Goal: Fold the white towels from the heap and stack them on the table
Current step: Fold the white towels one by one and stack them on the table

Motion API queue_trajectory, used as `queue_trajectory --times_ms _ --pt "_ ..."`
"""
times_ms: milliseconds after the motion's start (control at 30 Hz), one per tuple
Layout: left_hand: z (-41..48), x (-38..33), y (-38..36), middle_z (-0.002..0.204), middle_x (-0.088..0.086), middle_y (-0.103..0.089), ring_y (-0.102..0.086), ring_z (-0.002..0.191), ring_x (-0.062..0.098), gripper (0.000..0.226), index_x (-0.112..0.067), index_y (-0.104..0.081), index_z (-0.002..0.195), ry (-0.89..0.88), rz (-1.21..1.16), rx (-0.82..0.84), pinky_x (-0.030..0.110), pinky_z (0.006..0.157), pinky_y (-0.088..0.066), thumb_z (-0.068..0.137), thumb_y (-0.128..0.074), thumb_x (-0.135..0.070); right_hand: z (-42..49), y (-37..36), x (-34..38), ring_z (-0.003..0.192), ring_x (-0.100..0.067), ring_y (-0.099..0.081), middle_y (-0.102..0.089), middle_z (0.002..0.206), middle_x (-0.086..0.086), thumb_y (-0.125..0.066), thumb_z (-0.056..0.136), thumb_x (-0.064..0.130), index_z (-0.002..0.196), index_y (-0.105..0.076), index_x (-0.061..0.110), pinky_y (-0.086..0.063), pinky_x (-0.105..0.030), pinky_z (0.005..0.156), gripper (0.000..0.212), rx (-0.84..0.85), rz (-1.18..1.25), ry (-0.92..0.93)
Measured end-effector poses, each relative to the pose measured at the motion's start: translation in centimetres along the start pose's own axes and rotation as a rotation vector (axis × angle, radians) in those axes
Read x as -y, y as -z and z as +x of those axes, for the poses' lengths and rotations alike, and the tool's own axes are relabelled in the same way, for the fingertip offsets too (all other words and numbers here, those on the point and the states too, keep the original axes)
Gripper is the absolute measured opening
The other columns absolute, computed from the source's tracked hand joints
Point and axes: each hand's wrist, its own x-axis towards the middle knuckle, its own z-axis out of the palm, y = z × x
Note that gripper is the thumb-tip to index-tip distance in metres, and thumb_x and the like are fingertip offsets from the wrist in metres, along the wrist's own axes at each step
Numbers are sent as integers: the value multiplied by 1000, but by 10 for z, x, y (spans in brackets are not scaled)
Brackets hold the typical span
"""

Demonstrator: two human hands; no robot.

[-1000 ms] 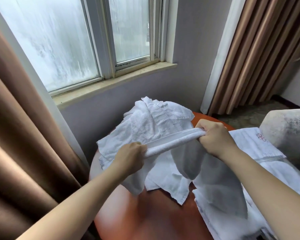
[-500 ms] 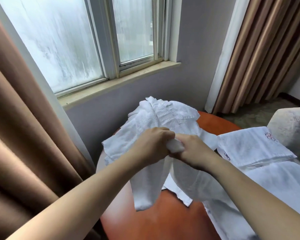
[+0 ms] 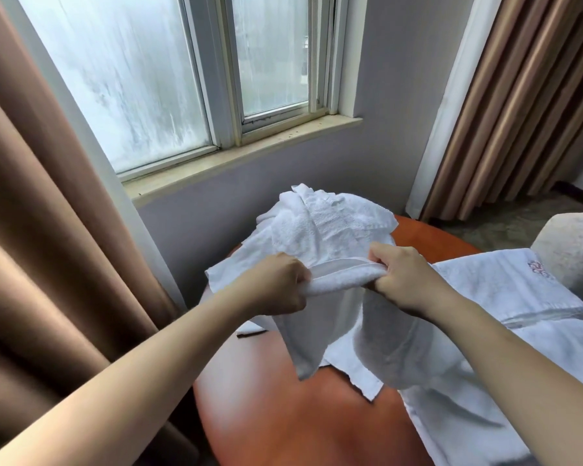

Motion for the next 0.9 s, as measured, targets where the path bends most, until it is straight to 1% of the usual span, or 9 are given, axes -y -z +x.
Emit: queue_trajectory --times_ms 100,167,300,400,500,567,733,833,900 --pt "-3 4 -3 76 3 -55 -43 73 21 30 -21 -36 63 -10 6 -22 35 67 -40 73 -61 -10 2 5 -3 64 -17 -43 -49 64 3 -68 80 15 63 -40 22 -33 -31 57 33 -31 28 -14" --pt "-3 6 -5 85 1 -52 -45 79 21 21 -20 -41 74 -14 30 -27 34 69 -38 78 -61 -14 3 8 -8 69 -24 -47 -52 66 0 -68 78 13 63 -42 21 -38 -37 62 31 -52 27 -27" --pt "-3 12 -3 78 -8 -44 -47 77 20 24 -24 -39 69 -2 -54 -61 36 70 -44 78 -60 -15 5 13 -17 77 -29 -53 -59 75 -2 -67 79 13 72 -52 18 -43 -40 68 17 -98 65 -71" --pt "-5 8 -1 76 -16 -44 -44 72 5 31 -36 -45 79 -10 -247 81 19 66 -37 80 -54 -7 6 17 -18 79 -24 -52 -59 79 3 -68 81 15 76 -52 21 -42 -38 70 17 -107 115 -81" --pt "-4 4 -3 83 -10 -45 -42 75 7 23 -11 -58 98 -84 -321 155 22 72 -38 76 -52 -11 6 21 -16 75 -17 -48 -56 75 9 -69 82 14 72 -50 26 -38 -34 67 25 -70 140 -77" --pt "-4 5 -5 80 -8 -44 -43 73 6 28 -5 -59 90 -115 -375 120 19 68 -36 68 -51 -20 6 24 -15 75 -16 -49 -56 74 9 -69 81 13 72 -52 25 -39 -32 66 24 -67 149 -87" --pt "-7 11 -15 71 -6 -45 -43 66 8 14 -21 -44 60 -67 -319 109 24 61 -37 62 -58 -23 2 29 -12 74 -18 -49 -58 74 4 -70 79 10 71 -54 22 -39 -32 65 21 -91 145 -59" --pt "-4 13 -21 67 7 -52 -43 64 17 33 -18 -34 54 -10 -134 64 35 61 -39 69 -63 -15 1 27 -8 70 -18 -45 -55 70 4 -70 78 10 71 -53 19 -36 -31 61 20 -71 108 -26" --pt "-3 12 -19 63 4 -49 -42 65 20 32 -16 -32 55 13 31 1 35 61 -39 72 -59 -14 0 26 -7 70 -18 -46 -55 69 3 -70 77 10 72 -53 17 -35 -31 60 19 -72 92 -20"
